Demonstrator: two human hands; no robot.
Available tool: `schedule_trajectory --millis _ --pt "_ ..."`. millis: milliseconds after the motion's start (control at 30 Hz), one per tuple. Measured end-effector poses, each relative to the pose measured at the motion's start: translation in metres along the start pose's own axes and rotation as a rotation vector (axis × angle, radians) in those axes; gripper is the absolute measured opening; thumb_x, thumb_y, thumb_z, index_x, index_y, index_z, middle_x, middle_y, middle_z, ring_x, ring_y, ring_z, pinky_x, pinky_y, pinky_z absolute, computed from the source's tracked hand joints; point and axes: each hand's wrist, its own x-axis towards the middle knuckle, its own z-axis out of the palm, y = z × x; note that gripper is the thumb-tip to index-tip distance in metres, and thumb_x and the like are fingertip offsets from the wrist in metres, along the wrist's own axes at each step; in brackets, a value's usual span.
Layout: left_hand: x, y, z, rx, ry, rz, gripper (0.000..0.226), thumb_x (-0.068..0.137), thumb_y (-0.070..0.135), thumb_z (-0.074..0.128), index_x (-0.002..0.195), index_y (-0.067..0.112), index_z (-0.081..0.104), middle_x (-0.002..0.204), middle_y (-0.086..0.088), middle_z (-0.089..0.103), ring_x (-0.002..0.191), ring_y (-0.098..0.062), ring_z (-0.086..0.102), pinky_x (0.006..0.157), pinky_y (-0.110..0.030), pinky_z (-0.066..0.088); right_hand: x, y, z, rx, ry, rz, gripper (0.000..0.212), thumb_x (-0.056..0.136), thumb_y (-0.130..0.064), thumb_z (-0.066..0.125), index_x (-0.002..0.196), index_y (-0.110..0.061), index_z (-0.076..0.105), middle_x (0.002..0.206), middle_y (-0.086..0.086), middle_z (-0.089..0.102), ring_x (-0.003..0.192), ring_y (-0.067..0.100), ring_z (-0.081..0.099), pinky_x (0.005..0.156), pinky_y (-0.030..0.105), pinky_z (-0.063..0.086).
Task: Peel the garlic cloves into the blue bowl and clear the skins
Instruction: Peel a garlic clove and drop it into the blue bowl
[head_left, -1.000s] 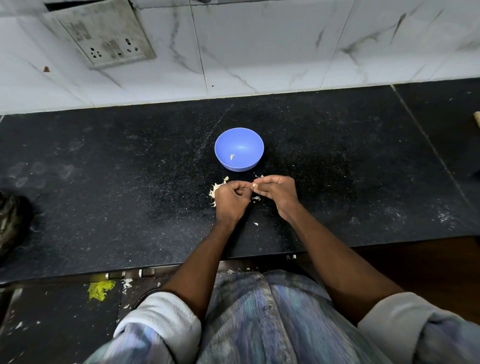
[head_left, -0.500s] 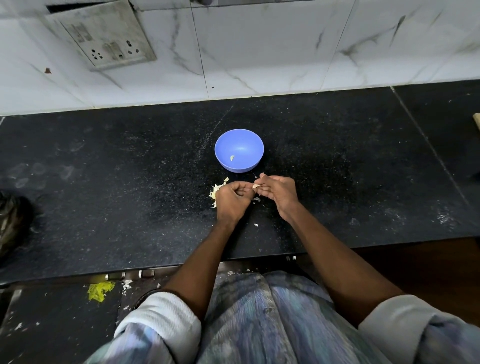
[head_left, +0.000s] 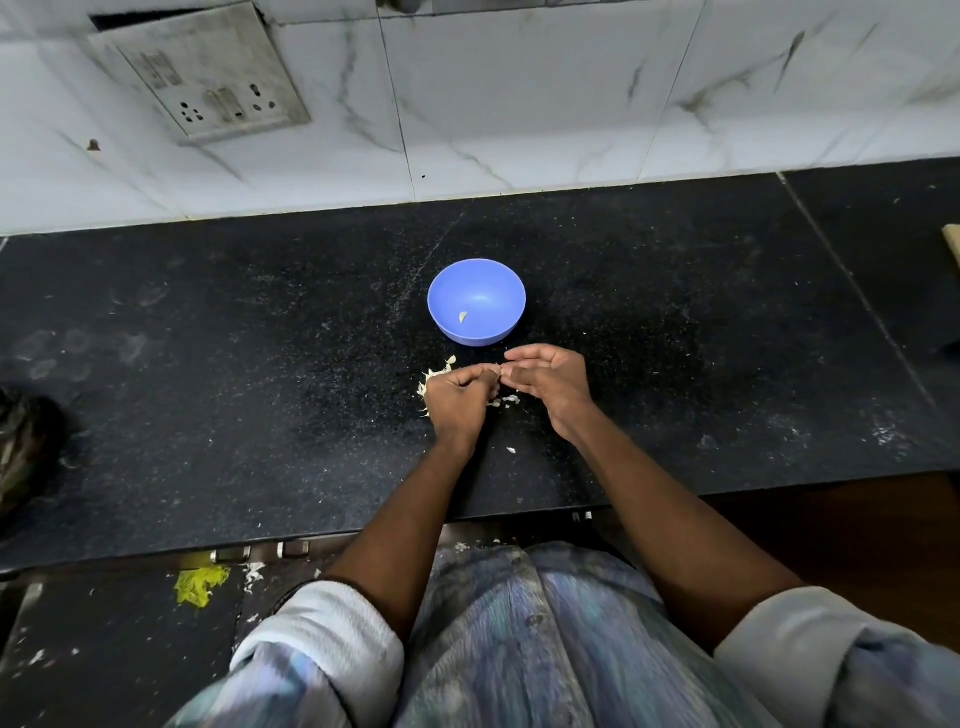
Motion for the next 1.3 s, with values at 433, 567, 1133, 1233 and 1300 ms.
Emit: schedule_trajectory --millis 433,567,1133,1233,1300 --pt "-0.001 0.004 -0.005 0.429 0.026 0.191 0.025 0.093 0.002 0.063 0.088 0.017 0.082 0.078 0.009 0.077 0.071 -0.008 0.072 0.07 -0.021 0.057 0.006 0.003 0.004 -0.063 0.066 0.048 0.024 0.096 0.006 0.049 0.099 0.004 0.072 0.083 0.02 0.074 0.074 0.03 0.075 0.077 0.035 0.064" --pt "-0.003 0.007 -0.007 0.585 0.062 0.283 0.016 0.087 0.01 0.074 0.085 0.022 0.084 0.077 0.011 0.077 0.069 -0.004 0.07 0.067 -0.021 0.054 0.006 0.007 0.008 -0.159 0.069 0.003 0.018 0.087 0.011 0.064 0.093 0.0 0.077 0.09 0.015 0.077 0.077 0.021 0.077 0.079 0.026 0.062" --pt "-0.003 0.016 -0.02 0.494 0.105 0.253 0.012 0.091 0.012 0.075 0.091 0.021 0.083 0.078 0.009 0.077 0.072 -0.009 0.072 0.074 -0.033 0.061 0.008 0.003 0.013 -0.216 -0.07 0.032 0.018 0.093 0.003 0.067 0.11 -0.001 0.074 0.091 0.017 0.078 0.075 0.021 0.074 0.07 0.03 0.063" --pt "0.001 0.015 -0.022 0.485 0.166 0.25 0.018 0.094 0.021 0.074 0.076 0.02 0.078 0.067 0.009 0.072 0.064 -0.013 0.069 0.066 -0.035 0.058 0.009 0.002 0.014 -0.236 -0.037 0.058 0.011 0.095 -0.007 0.068 0.1 -0.001 0.076 0.083 0.015 0.078 0.062 0.017 0.069 0.062 0.029 0.059" --pt "0.001 0.014 -0.023 0.486 0.112 0.281 0.021 0.093 0.004 0.068 0.087 0.019 0.081 0.078 0.01 0.076 0.073 -0.009 0.071 0.074 -0.033 0.06 0.011 0.002 0.015 -0.211 0.008 0.066 0.016 0.09 -0.012 0.077 0.089 0.004 0.075 0.075 0.019 0.075 0.056 0.018 0.064 0.057 0.028 0.053"
